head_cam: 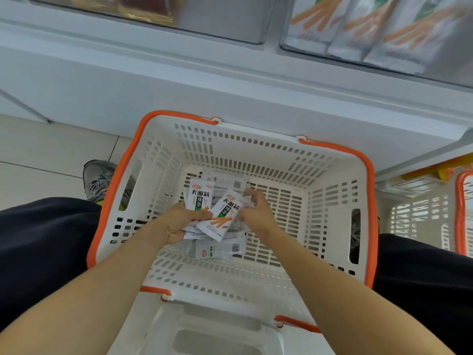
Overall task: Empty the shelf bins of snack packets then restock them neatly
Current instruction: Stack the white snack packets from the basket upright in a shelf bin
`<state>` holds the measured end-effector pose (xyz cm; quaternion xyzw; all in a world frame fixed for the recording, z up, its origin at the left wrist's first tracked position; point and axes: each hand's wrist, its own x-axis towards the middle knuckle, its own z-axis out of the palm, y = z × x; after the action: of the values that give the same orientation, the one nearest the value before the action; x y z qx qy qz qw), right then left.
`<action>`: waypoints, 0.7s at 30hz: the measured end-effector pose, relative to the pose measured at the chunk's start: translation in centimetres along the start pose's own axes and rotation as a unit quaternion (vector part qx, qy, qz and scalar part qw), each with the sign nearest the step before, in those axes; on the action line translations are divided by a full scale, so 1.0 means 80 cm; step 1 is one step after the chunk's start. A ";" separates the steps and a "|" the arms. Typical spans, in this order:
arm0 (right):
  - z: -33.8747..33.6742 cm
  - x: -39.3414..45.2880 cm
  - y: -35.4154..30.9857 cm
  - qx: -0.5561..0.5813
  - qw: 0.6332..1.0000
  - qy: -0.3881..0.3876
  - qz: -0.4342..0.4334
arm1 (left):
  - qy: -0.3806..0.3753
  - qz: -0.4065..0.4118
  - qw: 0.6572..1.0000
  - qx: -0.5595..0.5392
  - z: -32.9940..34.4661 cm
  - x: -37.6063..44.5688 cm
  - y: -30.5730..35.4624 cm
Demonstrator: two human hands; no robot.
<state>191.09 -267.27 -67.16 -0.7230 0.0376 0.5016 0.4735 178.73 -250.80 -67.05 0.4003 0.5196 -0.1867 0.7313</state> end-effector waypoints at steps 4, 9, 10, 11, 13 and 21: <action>-0.007 0.009 0.002 0.174 0.979 -0.022 0.107 | -0.028 0.011 0.999 0.030 0.006 -0.001 0.001; -0.005 0.008 -0.005 0.099 0.991 -0.089 0.032 | -0.067 0.014 0.995 0.069 0.014 0.001 -0.004; -0.002 0.011 -0.007 0.072 0.993 -0.092 0.014 | -0.057 0.026 0.994 0.090 0.016 0.006 -0.006; 0.000 0.016 -0.009 0.038 0.996 -0.084 -0.002 | -0.044 0.035 0.993 0.104 0.016 0.010 -0.007; -0.003 0.035 -0.005 -0.078 0.997 -0.015 -0.022 | -0.016 0.035 0.994 0.100 0.015 0.017 -0.010; -0.015 0.058 0.059 -0.304 0.949 0.084 -0.011 | 0.008 0.014 0.999 0.029 0.003 0.020 -0.011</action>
<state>191.75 -268.78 -73.66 -0.8723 -0.0853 0.4216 0.2325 178.90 -251.30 -68.83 0.4303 0.5139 -0.1881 0.7179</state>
